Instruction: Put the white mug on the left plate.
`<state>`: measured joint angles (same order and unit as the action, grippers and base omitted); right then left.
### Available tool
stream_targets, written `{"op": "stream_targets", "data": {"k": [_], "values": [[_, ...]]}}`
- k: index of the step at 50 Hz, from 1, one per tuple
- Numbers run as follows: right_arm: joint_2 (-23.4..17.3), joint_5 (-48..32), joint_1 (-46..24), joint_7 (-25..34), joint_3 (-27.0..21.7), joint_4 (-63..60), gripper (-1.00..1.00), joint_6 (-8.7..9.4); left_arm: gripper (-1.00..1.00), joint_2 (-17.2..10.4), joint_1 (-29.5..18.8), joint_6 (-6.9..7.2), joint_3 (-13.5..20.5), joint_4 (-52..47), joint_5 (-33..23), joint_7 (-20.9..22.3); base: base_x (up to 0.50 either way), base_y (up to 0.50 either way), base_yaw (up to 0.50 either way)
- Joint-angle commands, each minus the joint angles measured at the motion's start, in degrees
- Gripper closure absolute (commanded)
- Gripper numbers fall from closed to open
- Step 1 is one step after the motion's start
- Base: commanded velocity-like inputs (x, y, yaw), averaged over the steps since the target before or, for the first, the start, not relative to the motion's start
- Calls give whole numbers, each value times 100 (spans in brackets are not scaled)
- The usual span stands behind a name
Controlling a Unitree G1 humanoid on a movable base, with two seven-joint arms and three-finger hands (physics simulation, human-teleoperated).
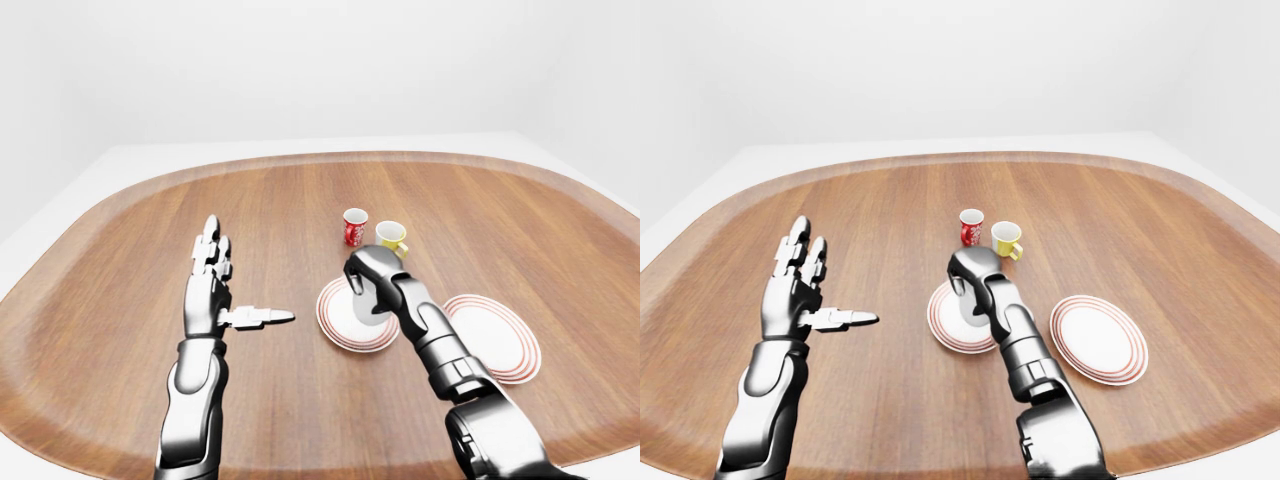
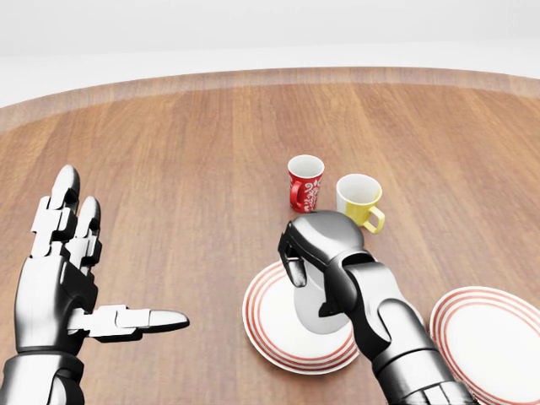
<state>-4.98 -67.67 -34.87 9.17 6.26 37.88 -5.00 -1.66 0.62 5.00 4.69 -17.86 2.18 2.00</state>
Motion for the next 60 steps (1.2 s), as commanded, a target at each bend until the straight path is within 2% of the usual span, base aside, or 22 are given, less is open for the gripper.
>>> {"op": "stream_targets", "data": {"k": [1, 11, 18, 60], "values": [[34, -230, -1037, -1178, 161, 2092, 100, 0, -100, 6, -1, 0, -22, -4, -13, 0, 0, 0, 0], [212, -451, -1606, -1658, 293, 3217, 100, 0, -99, 5, -4, 0, -13, -24, 3, -1, 0, 0, 0], [352, -580, -1719, -1827, 326, 3513, 100, 0, -100, 1, -8, 0, 3, -36, 27, 3, 0, 0, 0], [565, -862, -1675, -2296, 367, 3694, 100, 0, -99, 6, 3, 0, -13, 6, 20, 6, 0, 0, 0]]}}
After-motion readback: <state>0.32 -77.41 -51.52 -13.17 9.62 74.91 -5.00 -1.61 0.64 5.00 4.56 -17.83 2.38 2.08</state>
